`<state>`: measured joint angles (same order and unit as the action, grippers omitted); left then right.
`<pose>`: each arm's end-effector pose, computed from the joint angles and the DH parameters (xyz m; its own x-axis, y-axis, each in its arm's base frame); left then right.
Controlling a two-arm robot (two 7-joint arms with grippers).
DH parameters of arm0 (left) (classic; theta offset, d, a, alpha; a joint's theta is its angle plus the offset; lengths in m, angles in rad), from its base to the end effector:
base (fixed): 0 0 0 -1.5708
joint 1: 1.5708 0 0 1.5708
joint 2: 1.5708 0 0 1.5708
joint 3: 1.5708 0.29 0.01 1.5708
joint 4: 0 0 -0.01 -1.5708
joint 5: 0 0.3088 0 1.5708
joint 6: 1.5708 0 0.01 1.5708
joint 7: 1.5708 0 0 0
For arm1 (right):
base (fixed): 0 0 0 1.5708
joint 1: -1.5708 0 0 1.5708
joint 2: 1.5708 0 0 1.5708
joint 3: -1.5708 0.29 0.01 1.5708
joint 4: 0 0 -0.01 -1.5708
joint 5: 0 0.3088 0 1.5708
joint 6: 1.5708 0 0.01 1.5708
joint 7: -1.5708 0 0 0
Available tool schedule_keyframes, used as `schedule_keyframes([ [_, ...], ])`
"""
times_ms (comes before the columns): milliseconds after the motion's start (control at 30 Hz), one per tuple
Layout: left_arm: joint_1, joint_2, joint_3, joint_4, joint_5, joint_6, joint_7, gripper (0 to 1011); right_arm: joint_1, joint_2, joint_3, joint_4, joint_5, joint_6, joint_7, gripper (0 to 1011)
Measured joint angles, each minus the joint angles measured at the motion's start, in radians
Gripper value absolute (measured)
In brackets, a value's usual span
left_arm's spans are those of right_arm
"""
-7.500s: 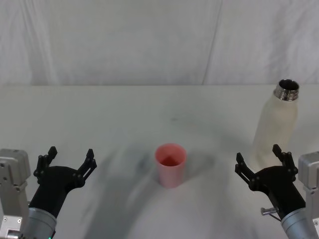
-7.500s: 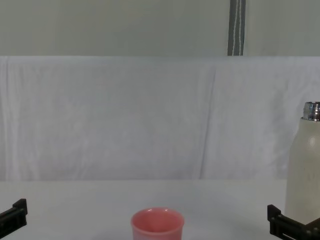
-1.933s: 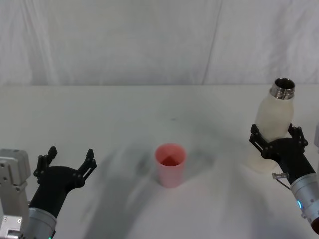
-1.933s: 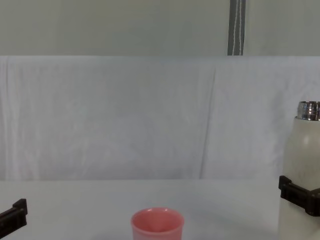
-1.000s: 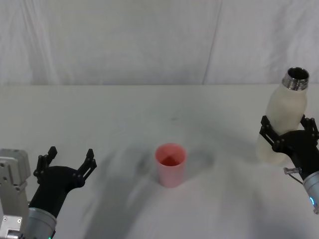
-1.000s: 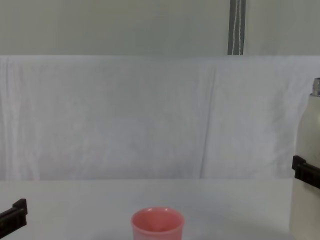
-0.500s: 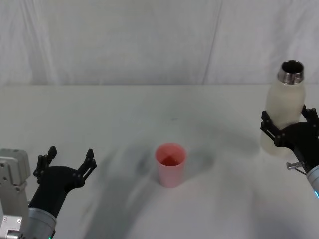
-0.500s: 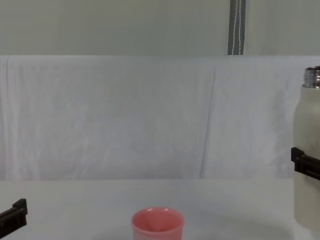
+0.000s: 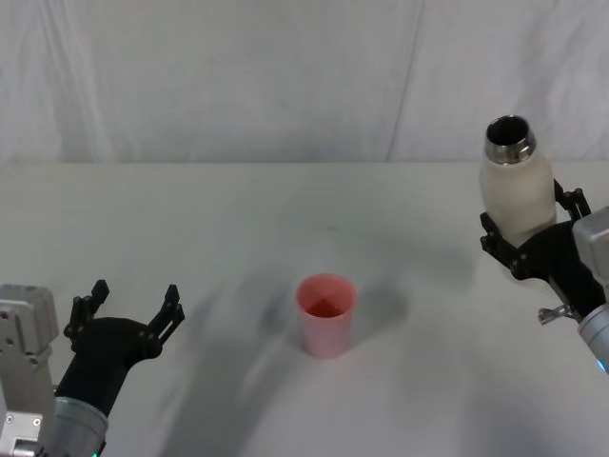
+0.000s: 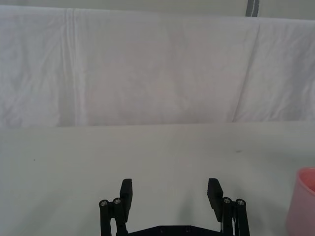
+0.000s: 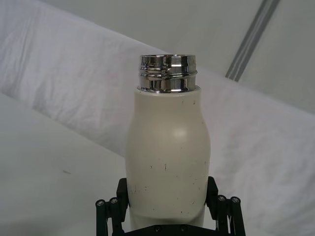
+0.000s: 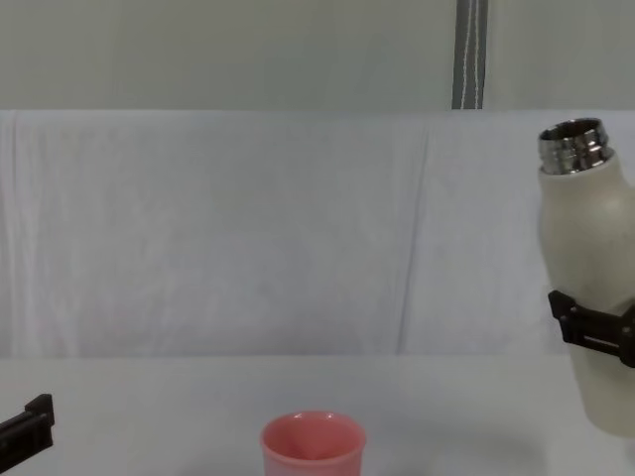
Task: Grasp the thermos with one hand and pour water into the cup lid.
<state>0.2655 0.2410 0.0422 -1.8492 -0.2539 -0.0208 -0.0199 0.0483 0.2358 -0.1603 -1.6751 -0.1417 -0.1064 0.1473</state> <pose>0.2529 0.0375 -0.2853 0.1246 0.9917 -0.0327 -0.9921 0.1240 -0.0176 0.3364 -0.0110 -0.2547 0.2644 -0.8782 0.3985 0.9253 0.3474 0.1519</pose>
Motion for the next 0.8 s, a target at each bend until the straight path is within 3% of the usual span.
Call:
schedule_keyframes([
  [500,0.0,0.0,0.0,0.0,0.0,0.0,0.0,1001,0.01,0.041,-0.069,-0.021,-0.166,0.005,-0.016,950],
  [800,0.0,0.0,0.0,0.0,0.0,0.0,0.0,1001,0.028,0.068,-0.13,-0.024,-0.294,0.023,-0.027,950],
])
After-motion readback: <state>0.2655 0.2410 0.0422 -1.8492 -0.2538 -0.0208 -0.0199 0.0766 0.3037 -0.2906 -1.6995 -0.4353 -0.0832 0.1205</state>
